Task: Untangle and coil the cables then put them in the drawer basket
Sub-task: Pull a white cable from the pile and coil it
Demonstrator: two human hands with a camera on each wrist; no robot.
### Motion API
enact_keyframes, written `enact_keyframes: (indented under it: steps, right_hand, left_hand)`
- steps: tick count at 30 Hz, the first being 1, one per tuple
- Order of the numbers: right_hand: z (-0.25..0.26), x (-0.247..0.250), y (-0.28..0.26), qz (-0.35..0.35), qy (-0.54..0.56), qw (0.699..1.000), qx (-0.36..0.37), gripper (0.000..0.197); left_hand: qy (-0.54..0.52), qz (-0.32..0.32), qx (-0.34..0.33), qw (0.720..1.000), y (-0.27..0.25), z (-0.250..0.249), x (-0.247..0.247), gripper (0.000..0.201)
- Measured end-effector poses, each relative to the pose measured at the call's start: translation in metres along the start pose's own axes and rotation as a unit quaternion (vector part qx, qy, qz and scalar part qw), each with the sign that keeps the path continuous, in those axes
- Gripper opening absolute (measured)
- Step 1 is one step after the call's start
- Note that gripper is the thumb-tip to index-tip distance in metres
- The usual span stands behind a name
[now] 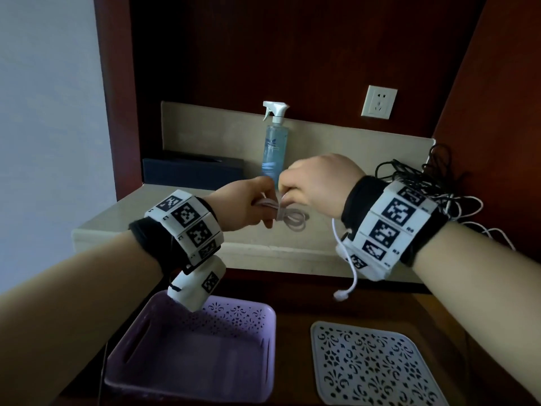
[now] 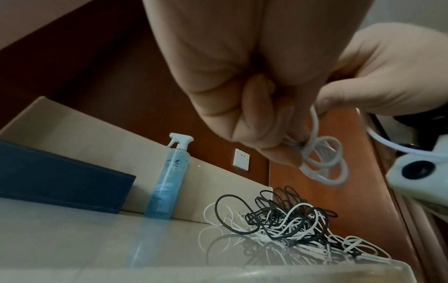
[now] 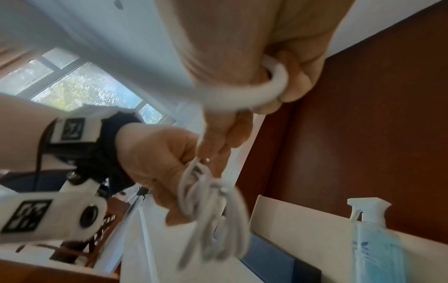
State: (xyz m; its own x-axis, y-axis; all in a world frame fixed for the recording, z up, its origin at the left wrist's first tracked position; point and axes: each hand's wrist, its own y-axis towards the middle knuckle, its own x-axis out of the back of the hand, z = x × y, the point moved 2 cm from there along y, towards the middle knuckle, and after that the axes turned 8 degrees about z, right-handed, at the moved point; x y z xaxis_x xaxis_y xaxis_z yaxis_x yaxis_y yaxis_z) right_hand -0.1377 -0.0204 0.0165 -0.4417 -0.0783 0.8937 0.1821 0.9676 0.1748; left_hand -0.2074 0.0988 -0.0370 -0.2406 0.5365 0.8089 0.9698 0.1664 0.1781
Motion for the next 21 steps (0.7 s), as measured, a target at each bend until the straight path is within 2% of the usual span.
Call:
enact_keyframes:
  steps: [4,7,9,12,15,17,20,21]
  right_hand:
    - [-0.014,0.006,0.0,-0.012,0.084,0.996,-0.001,0.02]
    - [-0.031,0.0,0.002,-0.039,0.151,0.987,-0.027,0.022]
    - [-0.042,-0.01,0.001,-0.033,0.209,0.976,-0.06,0.02]
    - [-0.043,-0.029,-0.003,0.034,0.234,0.968,-0.084,0.017]
    - [-0.028,-0.031,-0.002,0.072,0.242,0.964,-0.089,0.025]
    - [-0.024,-0.03,0.005,0.093,0.238,0.96,-0.111,0.015]
    - [-0.026,-0.037,0.011,0.065,0.361,0.919,-0.143,0.021]
    - [-0.025,-0.04,0.011,0.041,0.366,0.92,-0.135,0.024]
  left_hand:
    - [0.035,0.087,-0.028,0.995,-0.01,-0.012,0.0,0.01]
    - [0.053,0.107,-0.056,0.991,-0.02,-0.022,-0.003,0.008]
    - [0.009,0.094,-0.089,0.992,-0.027,-0.03,-0.005,0.009]
    - [-0.069,0.071,-0.122,0.988,-0.032,-0.037,0.0,0.01]
    - [-0.092,0.12,-0.15,0.977,-0.033,-0.044,-0.004,0.012]
    - [-0.162,0.143,-0.189,0.958,-0.033,-0.05,-0.008,0.018]
    - [-0.225,0.118,-0.229,0.94,-0.032,-0.053,-0.003,0.024]
    - [-0.233,0.098,-0.234,0.939,-0.031,-0.052,0.0,0.019]
